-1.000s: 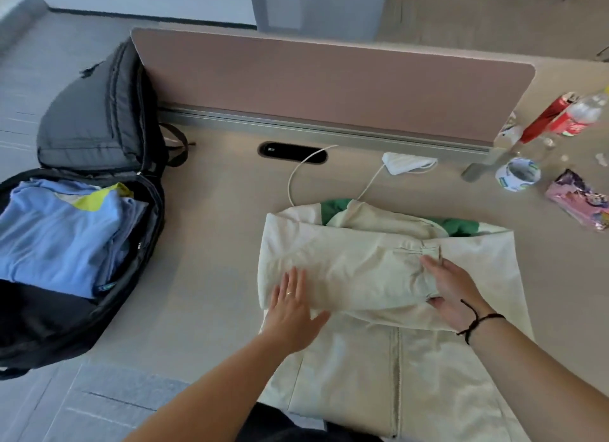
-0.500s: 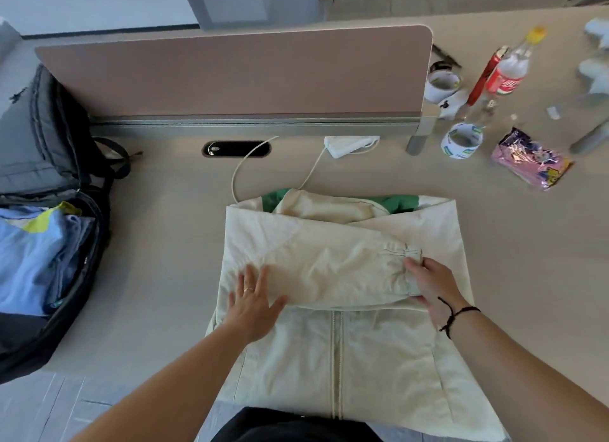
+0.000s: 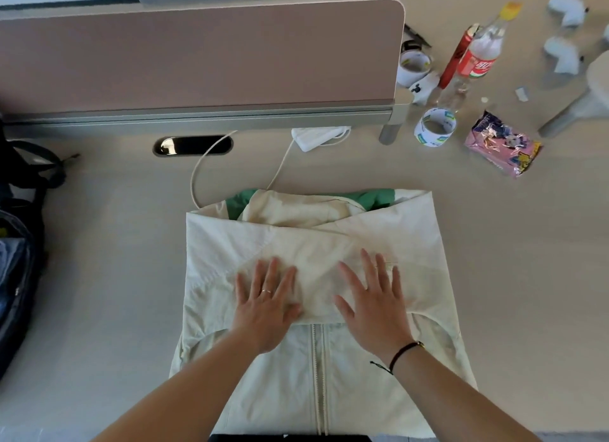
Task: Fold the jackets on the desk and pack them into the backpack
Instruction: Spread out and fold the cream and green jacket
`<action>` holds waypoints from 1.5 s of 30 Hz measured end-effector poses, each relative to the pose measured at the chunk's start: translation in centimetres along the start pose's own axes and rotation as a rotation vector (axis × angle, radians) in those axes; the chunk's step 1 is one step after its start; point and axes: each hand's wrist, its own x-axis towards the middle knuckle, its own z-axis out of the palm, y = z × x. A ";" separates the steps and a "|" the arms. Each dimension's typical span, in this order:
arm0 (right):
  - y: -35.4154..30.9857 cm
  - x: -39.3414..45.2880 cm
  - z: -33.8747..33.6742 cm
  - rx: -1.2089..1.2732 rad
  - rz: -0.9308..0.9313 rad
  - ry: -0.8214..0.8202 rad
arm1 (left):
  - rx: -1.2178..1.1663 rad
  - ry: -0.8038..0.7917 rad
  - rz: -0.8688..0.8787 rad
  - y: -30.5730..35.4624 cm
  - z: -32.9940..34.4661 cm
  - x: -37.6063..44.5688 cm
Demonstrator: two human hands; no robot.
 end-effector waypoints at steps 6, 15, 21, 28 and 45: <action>-0.2 0.0 4.2 -0.069 0.003 -0.096 | 0.027 0.073 0.042 -1.1 1.7 0.6; -0.2 3.5 4.1 -0.108 0.005 -0.113 | 0.038 0.218 0.074 -2.5 2.1 3.9; -0.4 10.6 2.0 -0.144 0.014 -0.157 | 0.056 0.194 0.028 -4.0 -1.7 9.1; -1.8 15.4 0.2 -0.112 0.054 -0.164 | 0.074 0.160 0.060 -6.7 -5.3 13.6; -5.9 -9.5 8.8 0.026 0.018 -0.073 | 0.021 0.160 0.195 -6.5 5.3 -4.3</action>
